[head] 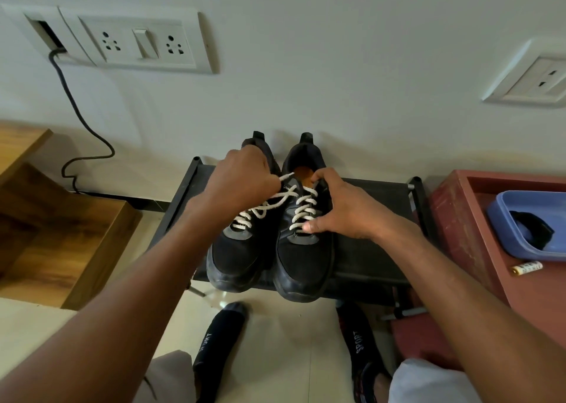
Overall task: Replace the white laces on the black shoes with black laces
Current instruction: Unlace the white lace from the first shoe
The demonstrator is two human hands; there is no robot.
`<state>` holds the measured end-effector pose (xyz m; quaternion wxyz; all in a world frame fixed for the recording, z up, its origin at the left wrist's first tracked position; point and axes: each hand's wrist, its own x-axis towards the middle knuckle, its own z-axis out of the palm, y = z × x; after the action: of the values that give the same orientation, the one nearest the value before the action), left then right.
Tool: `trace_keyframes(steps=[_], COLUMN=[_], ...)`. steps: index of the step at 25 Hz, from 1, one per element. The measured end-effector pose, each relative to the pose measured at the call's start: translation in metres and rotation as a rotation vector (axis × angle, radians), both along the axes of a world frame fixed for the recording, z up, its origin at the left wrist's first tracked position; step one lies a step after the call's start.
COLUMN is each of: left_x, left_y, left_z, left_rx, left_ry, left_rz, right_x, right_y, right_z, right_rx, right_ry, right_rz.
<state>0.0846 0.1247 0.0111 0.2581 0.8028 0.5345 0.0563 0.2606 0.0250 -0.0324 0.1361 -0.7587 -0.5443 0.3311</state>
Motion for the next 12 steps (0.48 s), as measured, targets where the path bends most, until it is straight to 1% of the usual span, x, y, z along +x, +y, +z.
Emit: trace_keyframes(steps=[3,4,5,6,8,9,10,12], left_x=[-0.006,-0.007,-0.007,-0.005,0.002,0.006,0.01,0.017], left_y=[-0.014,-0.014,-0.014,-0.012,-0.008,-0.006,-0.007,-0.008], left_z=[0.011,0.012,0.01,0.005,-0.007,-0.015,-0.023,-0.039], left_rx=[0.103,0.154,0.22,0.258,0.21,0.166,0.126,0.117], left_ry=[0.322,0.386,0.407,0.382,0.221,0.186,0.202,0.26], left_rz=[-0.009,-0.009,-0.031,-0.063,-0.221,-0.316,-0.387,-0.44], right_x=[-0.004,-0.007,-0.01,-0.014,-0.022,-0.025,-0.027,-0.028], right_y=[0.008,0.011,0.014,0.017,0.022,0.025,0.026,0.027], right_z=[-0.006,-0.008,-0.008,-0.009,-0.012,-0.012,-0.013,-0.008], right_rx=[0.25,0.313,0.345,0.345,0.307,0.294,0.293,0.322], right_ry=[-0.095,-0.141,-0.174,-0.195,-0.236,-0.265,-0.293,-0.294], right_rz=[-0.133,-0.15,-0.148,-0.135,-0.1,-0.091,-0.092,-0.138])
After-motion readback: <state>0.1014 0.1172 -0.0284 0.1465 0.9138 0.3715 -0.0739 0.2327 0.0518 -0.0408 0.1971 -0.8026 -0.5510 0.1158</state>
